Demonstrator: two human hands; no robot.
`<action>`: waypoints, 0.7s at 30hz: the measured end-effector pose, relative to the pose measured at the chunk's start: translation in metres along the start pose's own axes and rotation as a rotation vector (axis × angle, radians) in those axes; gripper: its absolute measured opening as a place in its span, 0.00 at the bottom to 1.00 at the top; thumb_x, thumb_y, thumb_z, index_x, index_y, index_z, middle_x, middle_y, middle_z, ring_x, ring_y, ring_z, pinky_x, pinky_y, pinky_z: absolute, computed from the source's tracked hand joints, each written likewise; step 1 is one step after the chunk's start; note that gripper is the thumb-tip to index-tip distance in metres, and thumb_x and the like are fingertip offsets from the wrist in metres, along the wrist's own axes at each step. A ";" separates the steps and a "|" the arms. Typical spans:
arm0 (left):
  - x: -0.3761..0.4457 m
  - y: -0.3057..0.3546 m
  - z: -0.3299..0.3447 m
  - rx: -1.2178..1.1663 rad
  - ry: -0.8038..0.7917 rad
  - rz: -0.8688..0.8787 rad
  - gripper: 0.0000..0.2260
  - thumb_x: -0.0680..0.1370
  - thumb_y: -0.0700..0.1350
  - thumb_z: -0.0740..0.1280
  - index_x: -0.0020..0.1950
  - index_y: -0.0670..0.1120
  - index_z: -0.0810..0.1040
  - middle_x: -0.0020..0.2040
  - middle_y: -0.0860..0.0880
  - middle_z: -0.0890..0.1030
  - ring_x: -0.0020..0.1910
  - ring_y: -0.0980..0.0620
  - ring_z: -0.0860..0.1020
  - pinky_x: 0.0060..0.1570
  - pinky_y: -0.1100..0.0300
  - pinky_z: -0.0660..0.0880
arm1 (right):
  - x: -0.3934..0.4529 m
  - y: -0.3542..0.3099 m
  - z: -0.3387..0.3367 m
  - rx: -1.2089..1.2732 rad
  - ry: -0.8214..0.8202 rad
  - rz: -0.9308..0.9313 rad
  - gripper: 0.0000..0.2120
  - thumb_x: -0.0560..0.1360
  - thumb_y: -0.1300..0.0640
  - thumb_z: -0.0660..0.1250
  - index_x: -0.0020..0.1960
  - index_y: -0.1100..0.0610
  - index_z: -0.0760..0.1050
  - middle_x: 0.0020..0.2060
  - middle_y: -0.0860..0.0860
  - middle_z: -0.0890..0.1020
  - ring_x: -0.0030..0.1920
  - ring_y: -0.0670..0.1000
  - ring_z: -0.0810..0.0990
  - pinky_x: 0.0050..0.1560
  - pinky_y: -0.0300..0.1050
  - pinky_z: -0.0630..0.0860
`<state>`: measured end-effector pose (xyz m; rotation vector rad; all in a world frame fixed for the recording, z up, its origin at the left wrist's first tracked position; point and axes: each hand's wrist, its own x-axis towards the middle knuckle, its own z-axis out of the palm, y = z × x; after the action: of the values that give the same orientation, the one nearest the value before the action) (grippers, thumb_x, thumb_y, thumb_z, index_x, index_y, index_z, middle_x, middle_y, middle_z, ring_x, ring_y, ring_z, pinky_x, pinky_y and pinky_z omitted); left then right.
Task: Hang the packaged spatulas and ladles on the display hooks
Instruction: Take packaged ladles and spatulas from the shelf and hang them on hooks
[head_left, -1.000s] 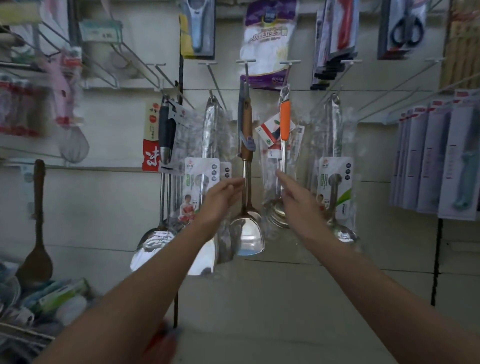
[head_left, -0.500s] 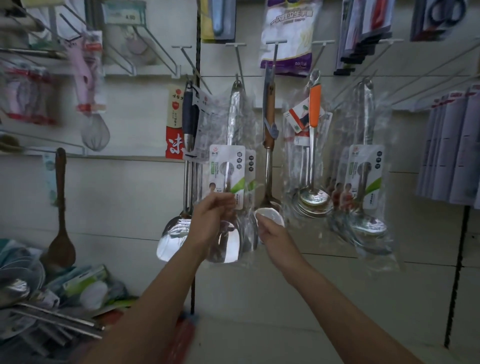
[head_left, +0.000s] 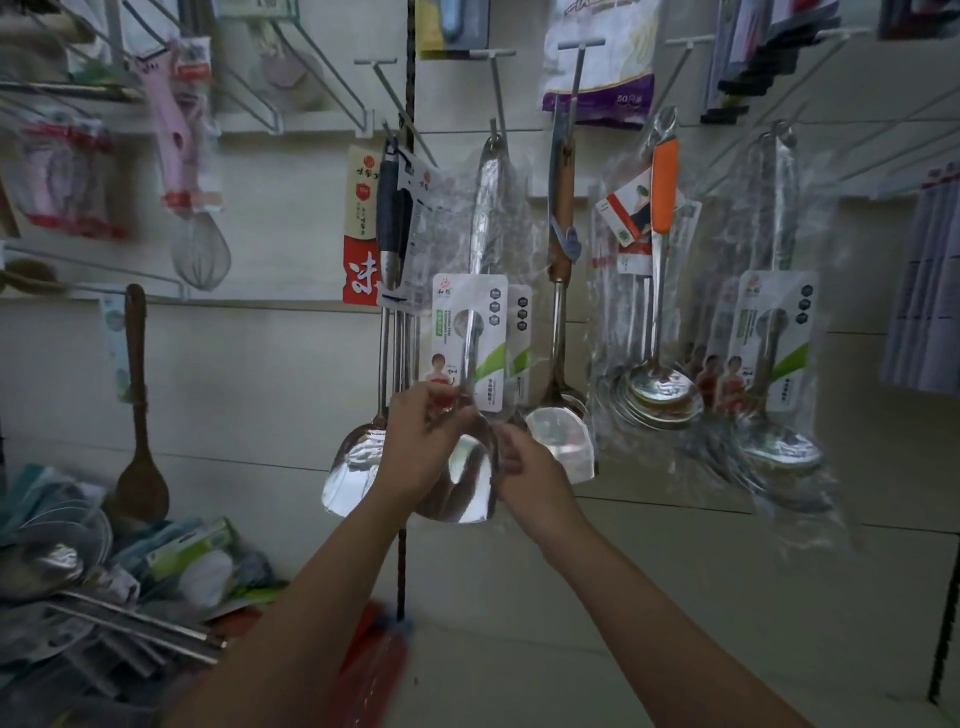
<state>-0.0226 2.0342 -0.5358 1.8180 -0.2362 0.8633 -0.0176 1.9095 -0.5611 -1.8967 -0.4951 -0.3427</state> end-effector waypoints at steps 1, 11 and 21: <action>-0.001 0.000 0.002 0.050 -0.017 -0.007 0.20 0.69 0.48 0.74 0.57 0.46 0.72 0.58 0.48 0.71 0.55 0.52 0.74 0.60 0.57 0.72 | 0.000 0.000 -0.001 -0.026 -0.023 -0.012 0.25 0.74 0.71 0.58 0.66 0.52 0.72 0.59 0.51 0.78 0.58 0.51 0.76 0.55 0.43 0.74; -0.005 0.005 -0.013 0.220 0.038 0.011 0.27 0.68 0.37 0.74 0.60 0.49 0.63 0.55 0.48 0.60 0.44 0.59 0.68 0.56 0.66 0.65 | 0.017 0.017 -0.029 -0.048 0.052 0.095 0.26 0.73 0.71 0.53 0.67 0.55 0.71 0.68 0.53 0.67 0.68 0.55 0.69 0.66 0.55 0.69; -0.006 -0.011 -0.004 0.248 0.068 0.121 0.29 0.69 0.34 0.72 0.66 0.44 0.64 0.65 0.41 0.59 0.61 0.45 0.69 0.63 0.59 0.68 | 0.004 0.011 -0.018 0.112 -0.126 0.247 0.27 0.73 0.72 0.54 0.68 0.55 0.69 0.60 0.51 0.75 0.58 0.51 0.73 0.55 0.43 0.71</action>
<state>-0.0231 2.0405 -0.5473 2.0150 -0.2041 1.0770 -0.0088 1.8899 -0.5613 -1.8518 -0.3504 -0.0327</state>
